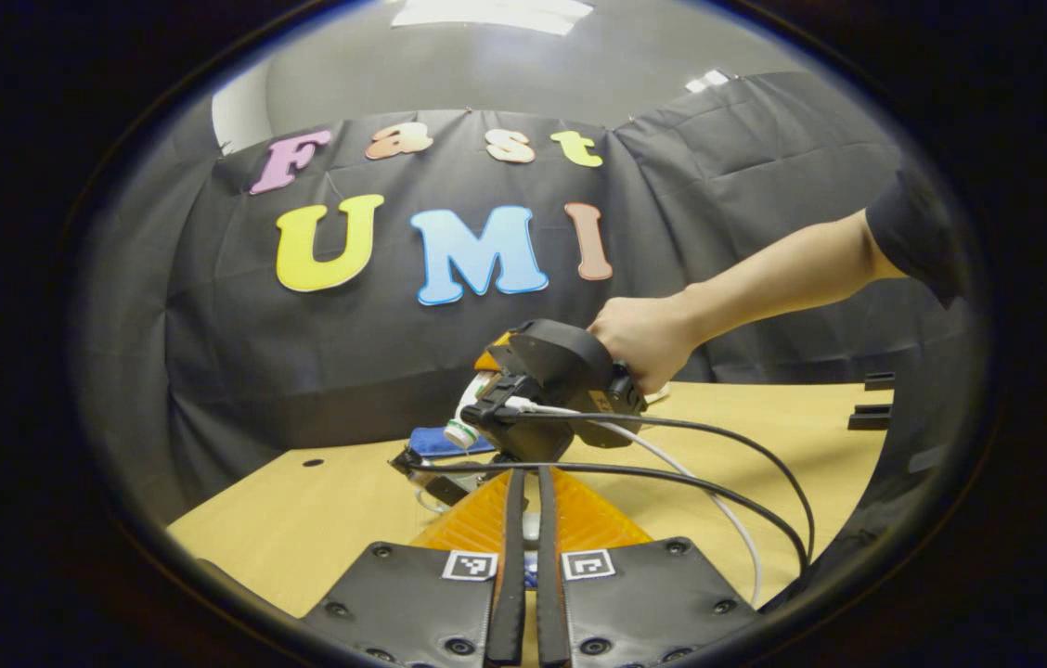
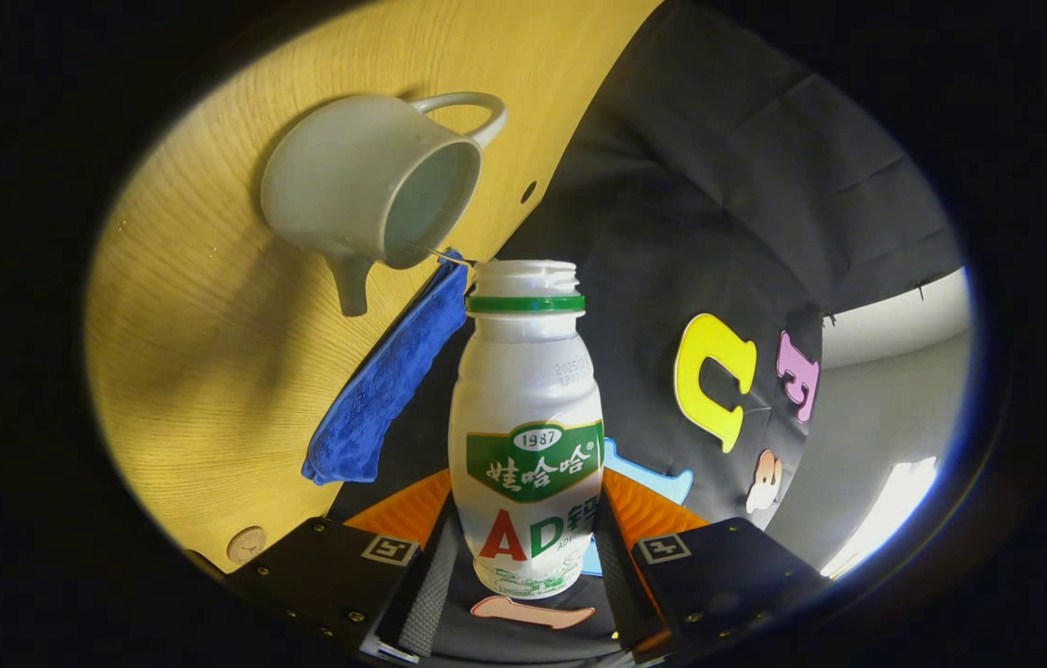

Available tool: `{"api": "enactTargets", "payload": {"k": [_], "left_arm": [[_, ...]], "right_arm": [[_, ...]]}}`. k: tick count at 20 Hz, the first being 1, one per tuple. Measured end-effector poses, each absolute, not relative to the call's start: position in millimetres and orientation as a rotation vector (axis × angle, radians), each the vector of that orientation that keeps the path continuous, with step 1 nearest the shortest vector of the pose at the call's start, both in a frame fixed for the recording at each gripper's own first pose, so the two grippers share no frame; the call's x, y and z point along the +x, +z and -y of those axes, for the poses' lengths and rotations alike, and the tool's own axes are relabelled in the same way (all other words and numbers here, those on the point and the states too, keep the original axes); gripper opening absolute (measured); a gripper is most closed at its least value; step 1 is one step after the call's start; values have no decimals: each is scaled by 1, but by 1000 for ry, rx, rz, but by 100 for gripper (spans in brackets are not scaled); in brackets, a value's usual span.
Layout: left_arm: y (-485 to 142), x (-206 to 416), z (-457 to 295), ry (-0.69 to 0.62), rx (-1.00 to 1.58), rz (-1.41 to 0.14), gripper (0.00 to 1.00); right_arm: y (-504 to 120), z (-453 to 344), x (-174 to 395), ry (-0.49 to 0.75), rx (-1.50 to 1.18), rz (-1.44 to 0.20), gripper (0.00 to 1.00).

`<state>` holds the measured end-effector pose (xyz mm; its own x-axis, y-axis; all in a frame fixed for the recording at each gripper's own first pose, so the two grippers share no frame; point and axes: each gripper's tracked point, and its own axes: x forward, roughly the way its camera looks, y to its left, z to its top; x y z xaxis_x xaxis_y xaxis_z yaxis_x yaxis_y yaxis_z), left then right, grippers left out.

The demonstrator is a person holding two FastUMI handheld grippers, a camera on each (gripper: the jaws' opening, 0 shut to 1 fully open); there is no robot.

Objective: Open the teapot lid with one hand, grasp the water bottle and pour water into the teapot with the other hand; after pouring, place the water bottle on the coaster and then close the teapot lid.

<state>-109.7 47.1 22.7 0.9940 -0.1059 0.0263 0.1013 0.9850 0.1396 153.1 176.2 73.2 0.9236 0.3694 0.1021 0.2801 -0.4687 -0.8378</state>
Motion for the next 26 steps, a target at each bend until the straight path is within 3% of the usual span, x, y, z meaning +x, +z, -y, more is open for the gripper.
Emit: {"api": "enactTargets", "payload": {"k": [12, 13, 14, 16, 20, 21, 26], "left_arm": [[21, -108, -48, -101, 147, 30, 16], [22, -109, -48, -101, 147, 31, 11], [22, -109, -48, -101, 148, 31, 16], [22, -109, -49, -100, 147, 33, 16], [22, -110, -51, -95, 130, 36, 16], [21, -108, -51, -98, 126, 31, 11], [20, -109, -54, -106, 58, 30, 16]], "right_arm": [[58, -183, 158, 130, -2134, 484, 71], [58, -182, 159, 131, -2132, 482, 71], [57, -182, 158, 132, -2129, 481, 71], [57, -182, 159, 133, -2113, 477, 71], [51, -181, 160, 165, -2034, 446, 71], [50, -179, 160, 172, -2010, 431, 71], [40, -169, 169, 227, -1790, 330, 71]]}}
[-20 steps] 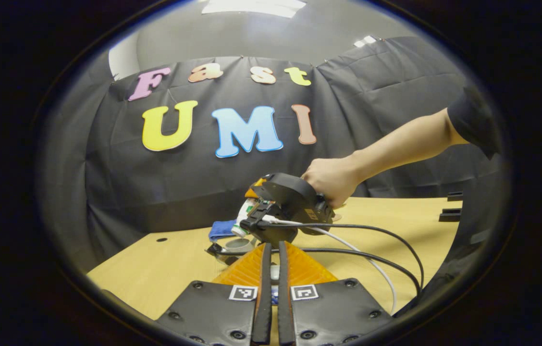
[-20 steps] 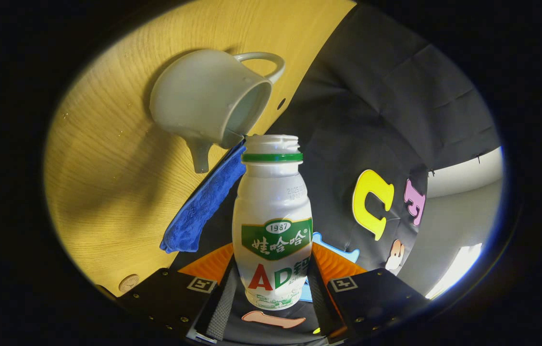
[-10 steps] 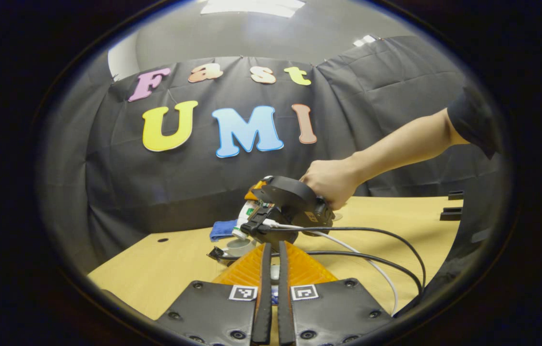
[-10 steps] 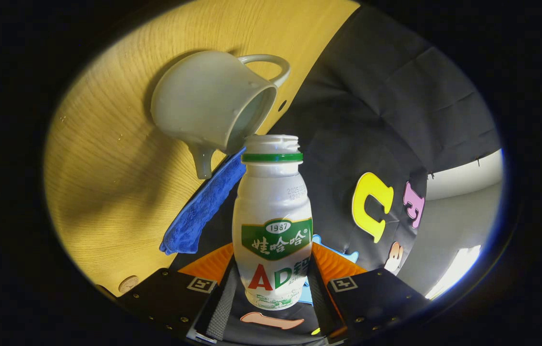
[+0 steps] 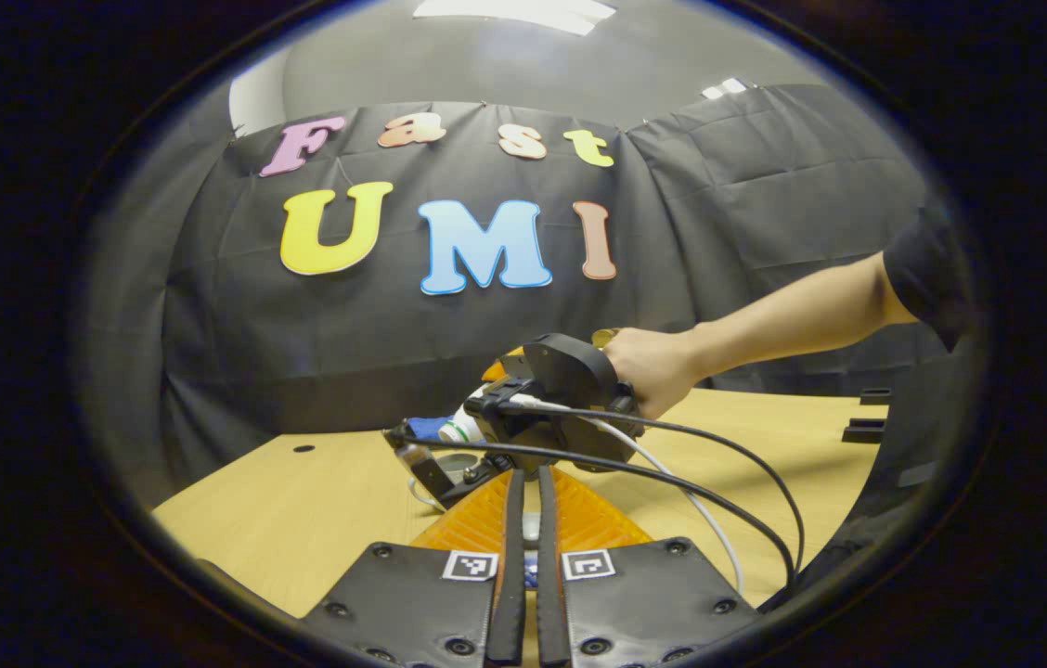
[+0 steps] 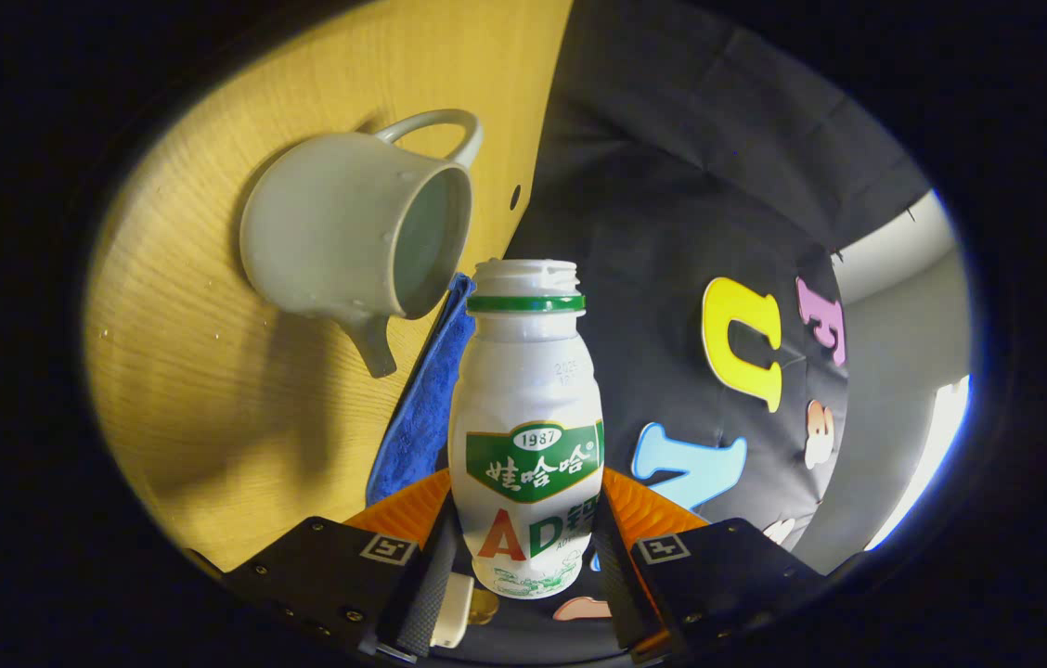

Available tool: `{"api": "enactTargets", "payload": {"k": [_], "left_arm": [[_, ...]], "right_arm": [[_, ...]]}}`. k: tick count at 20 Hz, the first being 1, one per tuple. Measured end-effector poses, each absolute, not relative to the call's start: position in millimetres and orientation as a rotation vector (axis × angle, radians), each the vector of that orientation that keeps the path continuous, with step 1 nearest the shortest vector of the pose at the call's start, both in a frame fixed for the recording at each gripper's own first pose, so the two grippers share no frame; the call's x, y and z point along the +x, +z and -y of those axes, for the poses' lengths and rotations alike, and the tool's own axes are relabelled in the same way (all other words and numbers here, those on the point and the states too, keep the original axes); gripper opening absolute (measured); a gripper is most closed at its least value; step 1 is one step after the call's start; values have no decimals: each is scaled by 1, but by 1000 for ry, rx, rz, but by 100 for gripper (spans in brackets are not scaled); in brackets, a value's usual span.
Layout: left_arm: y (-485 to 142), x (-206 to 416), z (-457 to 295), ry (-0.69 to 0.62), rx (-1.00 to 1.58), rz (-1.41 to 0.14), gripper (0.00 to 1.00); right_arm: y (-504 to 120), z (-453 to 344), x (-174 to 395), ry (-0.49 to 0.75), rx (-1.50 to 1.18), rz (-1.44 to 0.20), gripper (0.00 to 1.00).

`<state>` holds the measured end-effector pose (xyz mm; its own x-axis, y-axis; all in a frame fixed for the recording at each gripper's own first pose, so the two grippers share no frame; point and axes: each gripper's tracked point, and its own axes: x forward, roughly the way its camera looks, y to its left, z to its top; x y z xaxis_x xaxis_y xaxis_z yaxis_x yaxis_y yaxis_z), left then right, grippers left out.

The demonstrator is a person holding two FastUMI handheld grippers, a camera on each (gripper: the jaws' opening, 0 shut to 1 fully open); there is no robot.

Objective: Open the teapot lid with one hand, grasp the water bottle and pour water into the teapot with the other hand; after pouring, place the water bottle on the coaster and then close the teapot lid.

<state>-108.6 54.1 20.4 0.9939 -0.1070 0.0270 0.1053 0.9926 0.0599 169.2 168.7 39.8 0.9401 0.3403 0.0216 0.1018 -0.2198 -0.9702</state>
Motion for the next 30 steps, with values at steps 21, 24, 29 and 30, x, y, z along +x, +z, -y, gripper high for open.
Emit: {"api": "enactTargets", "payload": {"k": [21, 24, 29, 30], "left_arm": [[60, -2, -133, 30, -156, 52, 11], [52, 35, -132, 44, -132, 38, 12], [15, 94, -137, 71, -52, -64, 15], [10, 102, -140, 77, -44, -80, 15]], "right_arm": [[37, -49, 76, 450, -107, -162, 71], [43, -25, 54, 430, -64, -128, 71], [42, -3, 35, 426, -68, -127, 71], [40, 1, 35, 422, -70, -129, 71]]}}
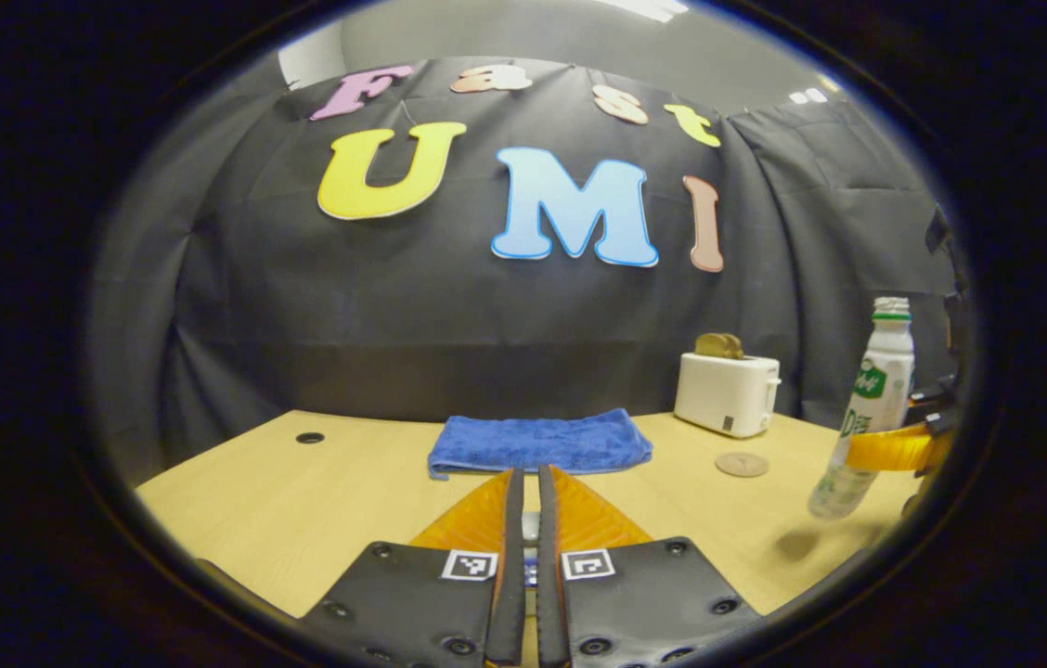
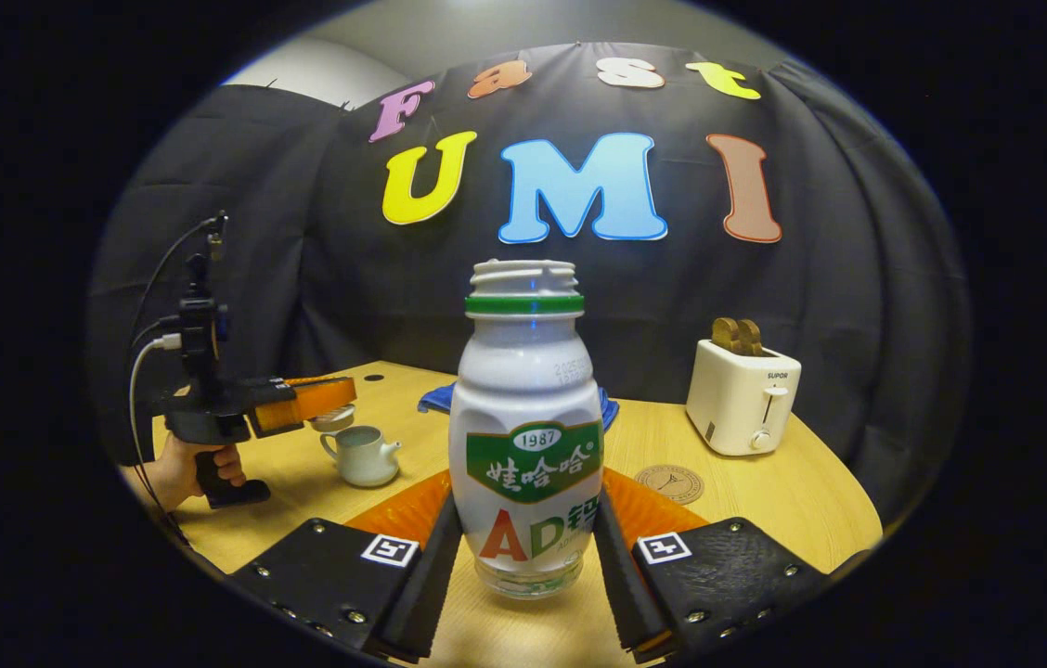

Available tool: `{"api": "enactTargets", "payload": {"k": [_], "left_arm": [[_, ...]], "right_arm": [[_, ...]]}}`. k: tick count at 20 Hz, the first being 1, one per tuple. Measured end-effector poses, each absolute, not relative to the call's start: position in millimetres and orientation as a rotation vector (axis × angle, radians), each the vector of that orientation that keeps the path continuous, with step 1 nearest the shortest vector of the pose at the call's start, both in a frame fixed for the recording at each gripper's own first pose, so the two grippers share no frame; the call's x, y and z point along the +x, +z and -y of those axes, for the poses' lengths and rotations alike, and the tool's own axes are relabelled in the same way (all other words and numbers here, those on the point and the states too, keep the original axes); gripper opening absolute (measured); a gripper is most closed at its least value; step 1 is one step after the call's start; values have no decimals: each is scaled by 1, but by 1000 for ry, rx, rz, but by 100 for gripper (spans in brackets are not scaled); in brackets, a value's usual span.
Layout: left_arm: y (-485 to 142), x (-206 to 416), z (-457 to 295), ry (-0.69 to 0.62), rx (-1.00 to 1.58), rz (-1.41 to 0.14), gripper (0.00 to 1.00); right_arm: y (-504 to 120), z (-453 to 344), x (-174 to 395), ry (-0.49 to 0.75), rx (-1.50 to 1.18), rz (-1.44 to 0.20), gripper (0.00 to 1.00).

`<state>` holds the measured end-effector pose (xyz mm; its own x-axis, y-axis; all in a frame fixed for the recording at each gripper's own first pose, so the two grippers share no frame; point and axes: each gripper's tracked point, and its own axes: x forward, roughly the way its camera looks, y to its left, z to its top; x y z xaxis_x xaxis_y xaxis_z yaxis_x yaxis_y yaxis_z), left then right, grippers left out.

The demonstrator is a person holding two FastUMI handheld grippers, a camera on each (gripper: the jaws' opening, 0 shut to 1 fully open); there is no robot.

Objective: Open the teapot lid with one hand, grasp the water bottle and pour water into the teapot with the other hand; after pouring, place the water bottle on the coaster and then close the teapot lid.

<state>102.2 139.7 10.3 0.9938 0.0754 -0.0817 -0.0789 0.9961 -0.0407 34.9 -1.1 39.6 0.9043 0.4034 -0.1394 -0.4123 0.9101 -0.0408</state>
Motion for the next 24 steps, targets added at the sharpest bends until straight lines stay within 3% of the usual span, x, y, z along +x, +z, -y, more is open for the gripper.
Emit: {"api": "enactTargets", "payload": {"k": [7, 9, 10, 13, 14, 17, 19, 21, 22, 24], "left_arm": [[-13, 123, -146, 93, -51, -127, 11], [-22, 125, -144, 86, -58, -149, 16], [-27, 124, -145, 88, -58, -162, 12], [-24, 123, -147, 95, -70, -152, 16], [-27, 123, -147, 102, -78, -153, 12], [-24, 121, -148, 111, -86, -138, 29], [-16, 116, -153, 116, -95, -112, 25], [-3, 105, -160, 149, -105, -74, 51], [8, 96, -161, 157, -108, -46, 53], [29, 81, -168, 205, -118, 10, 82]], "right_arm": [[36, 17, 37, 395, -81, -129, 71], [35, 18, 37, 387, -76, -133, 71], [34, 18, 38, 385, -77, -137, 71], [34, 20, 44, 369, -69, -132, 71], [33, 23, 49, 352, -64, -133, 71], [33, 31, 66, 302, -27, -134, 71], [35, 37, 80, 274, -12, -127, 71], [39, 43, 99, 247, 11, -120, 71], [40, 48, 110, 228, 34, -123, 71], [45, 68, 139, 163, 86, -122, 71]]}}
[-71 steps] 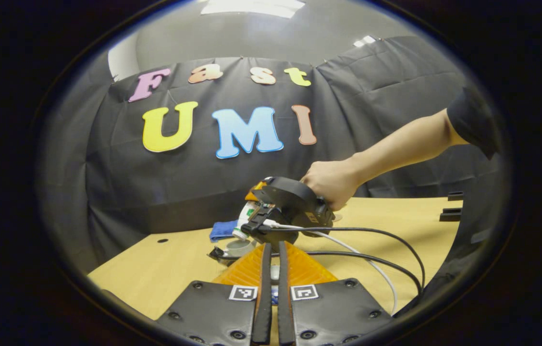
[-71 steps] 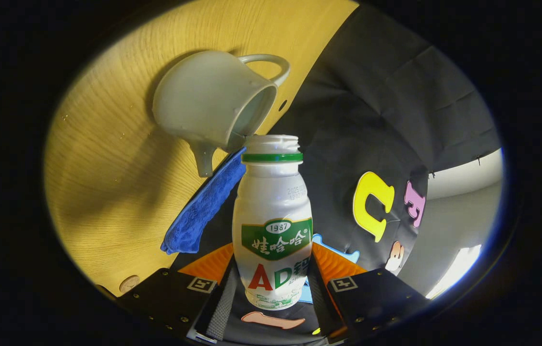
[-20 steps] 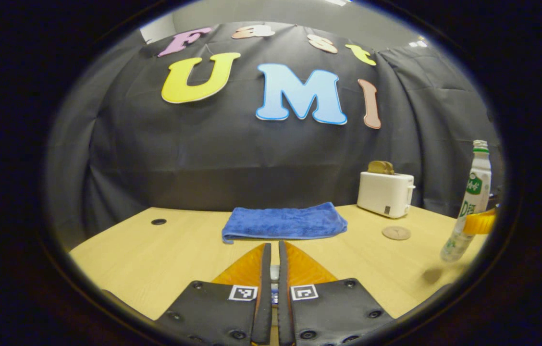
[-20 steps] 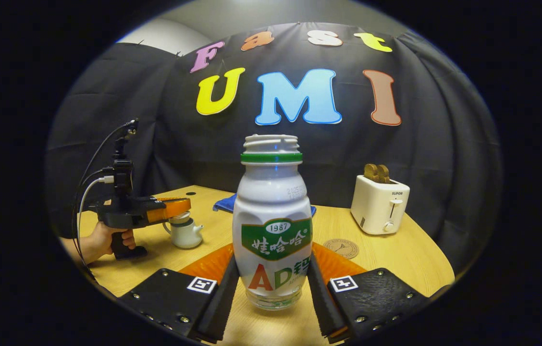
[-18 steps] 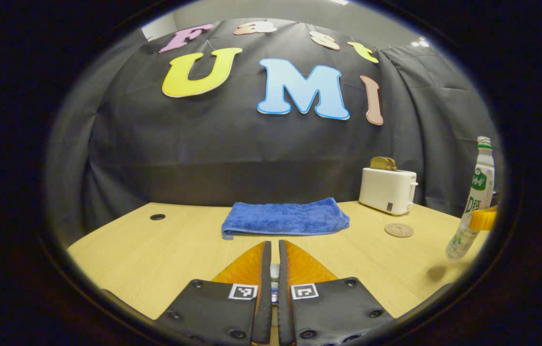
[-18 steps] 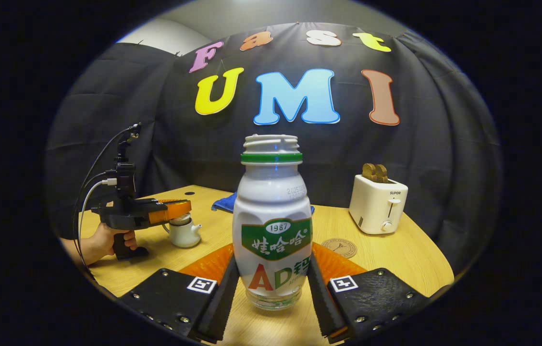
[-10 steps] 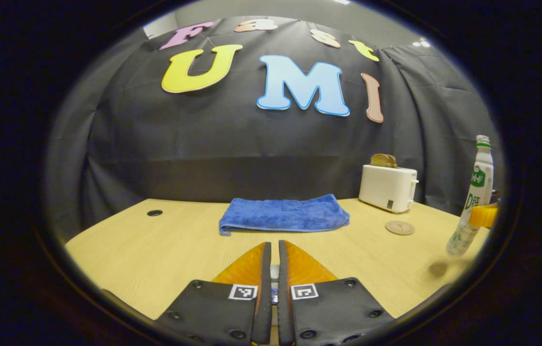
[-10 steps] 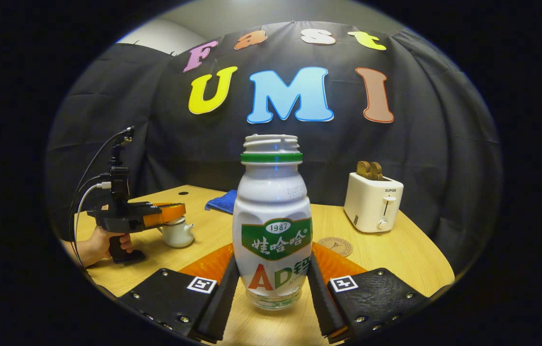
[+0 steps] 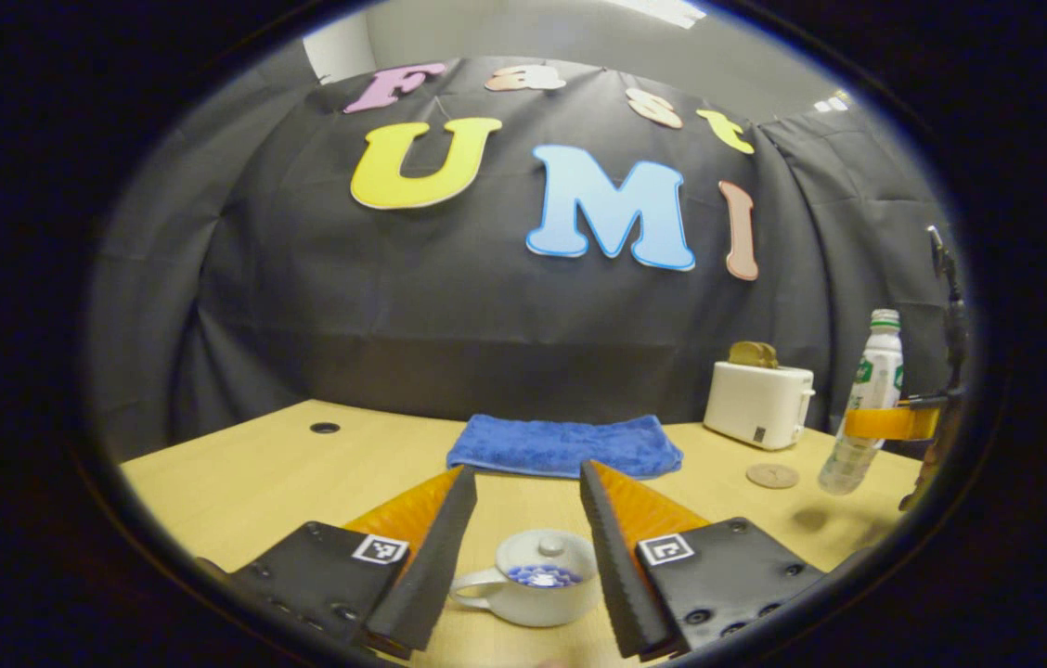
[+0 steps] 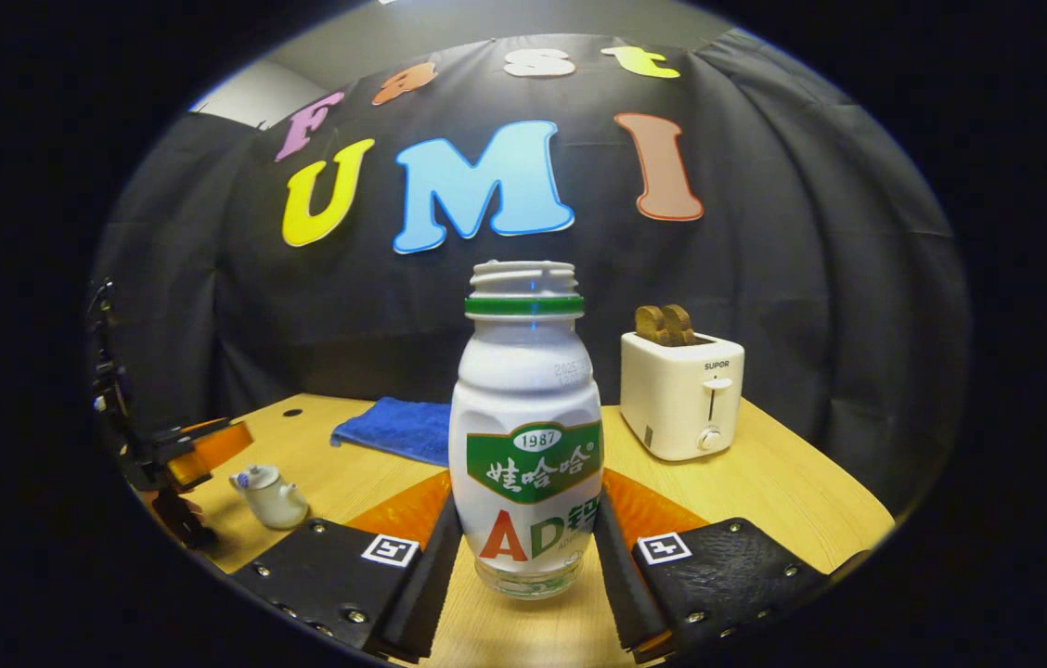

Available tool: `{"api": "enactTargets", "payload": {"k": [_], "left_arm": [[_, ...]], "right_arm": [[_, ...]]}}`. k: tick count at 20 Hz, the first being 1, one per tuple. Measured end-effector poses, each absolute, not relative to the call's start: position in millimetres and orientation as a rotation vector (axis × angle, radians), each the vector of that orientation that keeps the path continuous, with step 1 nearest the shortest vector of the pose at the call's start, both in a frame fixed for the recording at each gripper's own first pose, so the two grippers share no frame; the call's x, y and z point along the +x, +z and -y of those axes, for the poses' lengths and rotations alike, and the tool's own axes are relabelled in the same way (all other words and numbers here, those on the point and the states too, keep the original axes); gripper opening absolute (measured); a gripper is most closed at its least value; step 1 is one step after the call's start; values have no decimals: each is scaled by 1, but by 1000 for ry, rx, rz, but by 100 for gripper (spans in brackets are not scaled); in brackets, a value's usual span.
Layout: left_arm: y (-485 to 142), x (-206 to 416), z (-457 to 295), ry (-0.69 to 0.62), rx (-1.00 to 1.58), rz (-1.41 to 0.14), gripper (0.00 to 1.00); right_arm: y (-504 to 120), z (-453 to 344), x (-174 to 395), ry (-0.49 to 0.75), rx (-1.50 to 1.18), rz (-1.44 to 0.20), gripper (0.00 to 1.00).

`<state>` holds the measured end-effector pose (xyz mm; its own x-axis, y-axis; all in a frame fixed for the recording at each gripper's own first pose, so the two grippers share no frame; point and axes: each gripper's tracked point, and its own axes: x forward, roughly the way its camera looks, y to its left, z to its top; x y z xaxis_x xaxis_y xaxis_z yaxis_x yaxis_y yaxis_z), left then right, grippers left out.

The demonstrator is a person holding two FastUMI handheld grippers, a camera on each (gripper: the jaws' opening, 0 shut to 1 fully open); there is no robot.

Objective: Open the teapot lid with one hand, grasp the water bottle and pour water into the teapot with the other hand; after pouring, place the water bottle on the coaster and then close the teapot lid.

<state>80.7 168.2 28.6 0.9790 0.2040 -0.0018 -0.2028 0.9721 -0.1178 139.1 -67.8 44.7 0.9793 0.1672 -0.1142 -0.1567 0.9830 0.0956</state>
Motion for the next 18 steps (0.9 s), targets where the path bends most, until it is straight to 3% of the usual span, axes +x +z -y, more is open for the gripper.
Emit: {"api": "enactTargets", "payload": {"k": [1, 2, 9, 18], "left_arm": [[38, 68, -169, 223, -115, 36, 95], [52, 56, -163, 212, -100, 66, 100], [84, -7, -142, 151, -59, 148, 99], [70, -2, -137, 132, -86, 108, 99]], "right_arm": [[44, 71, 150, 150, 107, -129, 71], [44, 74, 162, 132, 110, -136, 71], [34, 99, 229, -14, 27, -121, 71], [-1, 103, 267, -56, 16, -158, 71]]}}
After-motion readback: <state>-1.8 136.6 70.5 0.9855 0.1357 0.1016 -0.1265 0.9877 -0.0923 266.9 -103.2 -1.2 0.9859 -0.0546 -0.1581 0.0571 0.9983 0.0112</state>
